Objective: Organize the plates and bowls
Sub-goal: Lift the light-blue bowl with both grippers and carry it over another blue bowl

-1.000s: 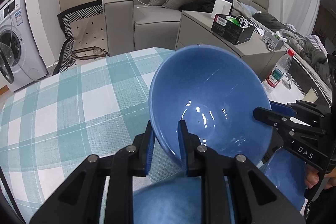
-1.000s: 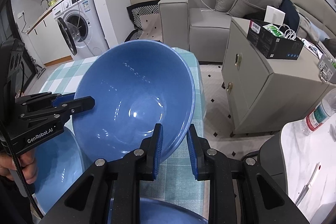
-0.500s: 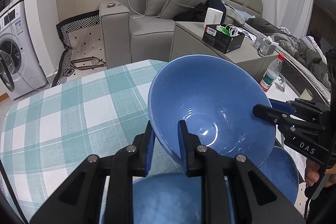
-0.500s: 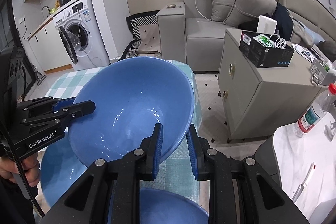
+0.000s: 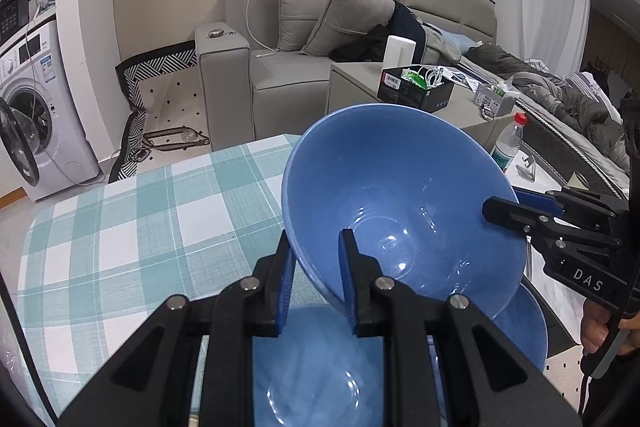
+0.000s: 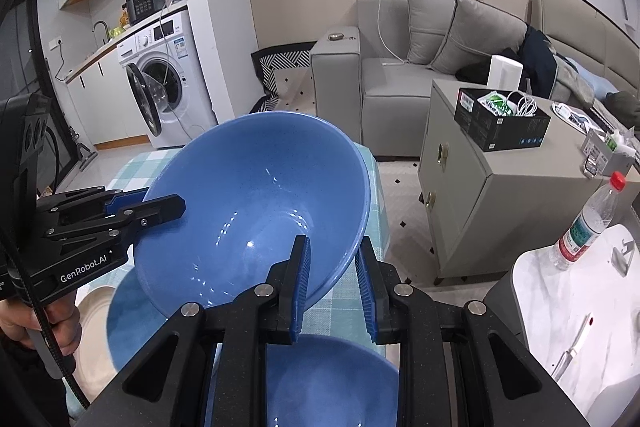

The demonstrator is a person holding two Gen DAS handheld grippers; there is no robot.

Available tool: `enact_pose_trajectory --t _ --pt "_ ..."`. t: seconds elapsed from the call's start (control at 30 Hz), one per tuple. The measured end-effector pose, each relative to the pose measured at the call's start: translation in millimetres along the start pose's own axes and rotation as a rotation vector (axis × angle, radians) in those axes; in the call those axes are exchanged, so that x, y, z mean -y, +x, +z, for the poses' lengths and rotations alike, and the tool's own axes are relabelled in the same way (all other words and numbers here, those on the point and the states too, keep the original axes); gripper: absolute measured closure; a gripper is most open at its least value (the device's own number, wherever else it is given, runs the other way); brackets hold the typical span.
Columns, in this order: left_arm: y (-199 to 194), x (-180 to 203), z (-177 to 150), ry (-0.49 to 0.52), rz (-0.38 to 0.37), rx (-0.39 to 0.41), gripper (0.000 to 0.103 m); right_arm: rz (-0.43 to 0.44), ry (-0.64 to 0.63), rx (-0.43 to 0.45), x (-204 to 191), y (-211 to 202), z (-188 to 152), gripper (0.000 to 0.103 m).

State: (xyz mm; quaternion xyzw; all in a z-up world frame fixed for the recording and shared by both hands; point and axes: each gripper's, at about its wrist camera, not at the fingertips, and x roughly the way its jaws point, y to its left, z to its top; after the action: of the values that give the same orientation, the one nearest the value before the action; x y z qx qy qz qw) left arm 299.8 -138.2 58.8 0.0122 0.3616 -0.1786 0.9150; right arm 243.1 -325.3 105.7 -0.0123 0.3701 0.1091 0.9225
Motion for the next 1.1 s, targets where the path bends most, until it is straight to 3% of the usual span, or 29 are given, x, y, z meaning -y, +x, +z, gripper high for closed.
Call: enact_pose_trajectory --t 0.57,1.1 --pt "-51 5 -19 0.004 0.030 0.065 0.083 0.023 -0.035 0.070 -24 -49 -13 0.080" --pt "-79 5 -44 -0.015 0.060 0.087 0.083 0.060 -0.058 0.082 -46 -66 -33 0.080"
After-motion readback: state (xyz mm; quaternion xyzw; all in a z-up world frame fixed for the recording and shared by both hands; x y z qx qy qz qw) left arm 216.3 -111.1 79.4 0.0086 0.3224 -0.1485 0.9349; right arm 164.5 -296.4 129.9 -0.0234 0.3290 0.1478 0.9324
